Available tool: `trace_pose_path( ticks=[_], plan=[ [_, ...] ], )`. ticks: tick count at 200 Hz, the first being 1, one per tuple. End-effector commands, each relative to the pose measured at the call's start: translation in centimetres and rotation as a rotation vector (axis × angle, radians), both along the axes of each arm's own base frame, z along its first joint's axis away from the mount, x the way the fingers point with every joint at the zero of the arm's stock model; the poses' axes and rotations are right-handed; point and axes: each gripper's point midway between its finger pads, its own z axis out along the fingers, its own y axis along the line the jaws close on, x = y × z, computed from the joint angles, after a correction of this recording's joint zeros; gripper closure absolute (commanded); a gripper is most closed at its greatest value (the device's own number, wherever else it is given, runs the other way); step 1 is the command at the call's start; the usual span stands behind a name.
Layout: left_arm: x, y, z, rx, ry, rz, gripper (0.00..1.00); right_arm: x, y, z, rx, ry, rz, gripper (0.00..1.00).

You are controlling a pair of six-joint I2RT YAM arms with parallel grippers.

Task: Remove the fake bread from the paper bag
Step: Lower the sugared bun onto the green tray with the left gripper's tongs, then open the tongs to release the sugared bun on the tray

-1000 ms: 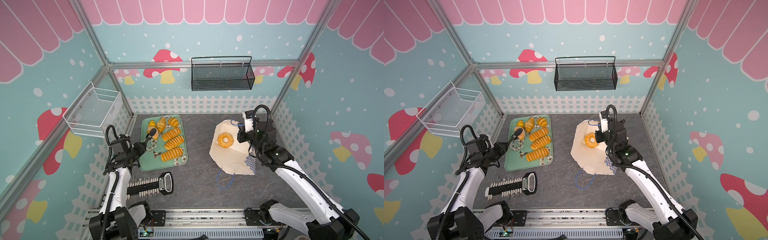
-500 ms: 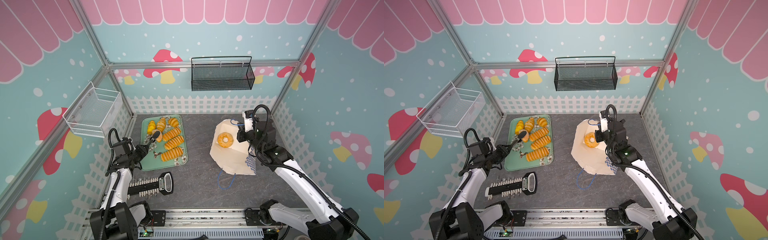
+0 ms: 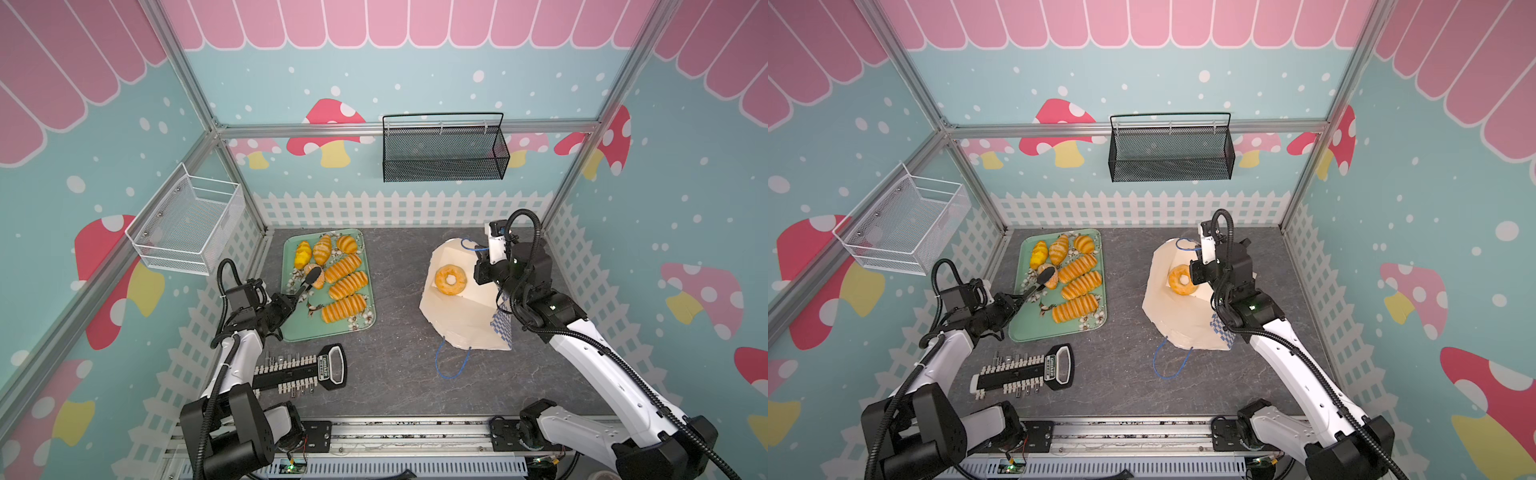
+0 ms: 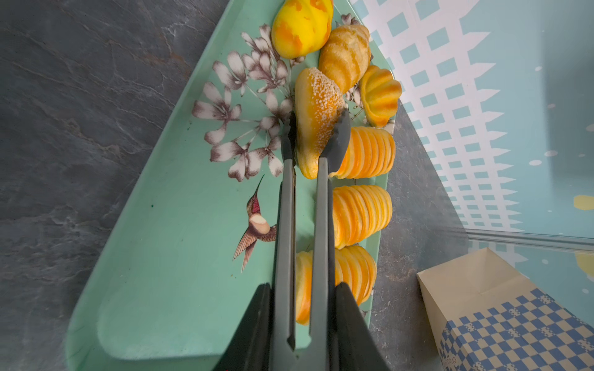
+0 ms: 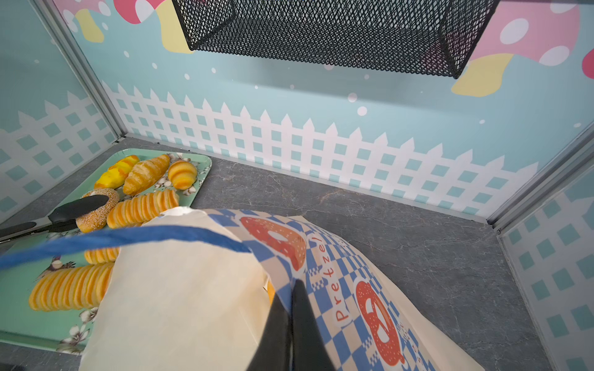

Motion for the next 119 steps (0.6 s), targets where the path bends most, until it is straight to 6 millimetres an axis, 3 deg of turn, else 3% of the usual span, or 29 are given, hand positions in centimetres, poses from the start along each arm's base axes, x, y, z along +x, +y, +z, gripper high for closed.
trace_pose_path(
  ticks=[1,64,119],
  plan=[
    [-1.4,0.8,-0.6,0.031,0.083,0.040,0.75,-0.3,-0.2,1.0,0.014,-0.033,0.001,1.00],
    [-1.8,1.1,1.5,0.063,0.074,0.044,0.61,-0.4,-0.1,1.3,0.020,-0.039,0.005,1.00],
    [-2.2,1.0,2.7,0.080,0.063,0.033,0.57,-0.6,-0.3,1.7,0.024,-0.046,0.003,1.00]
  ],
)
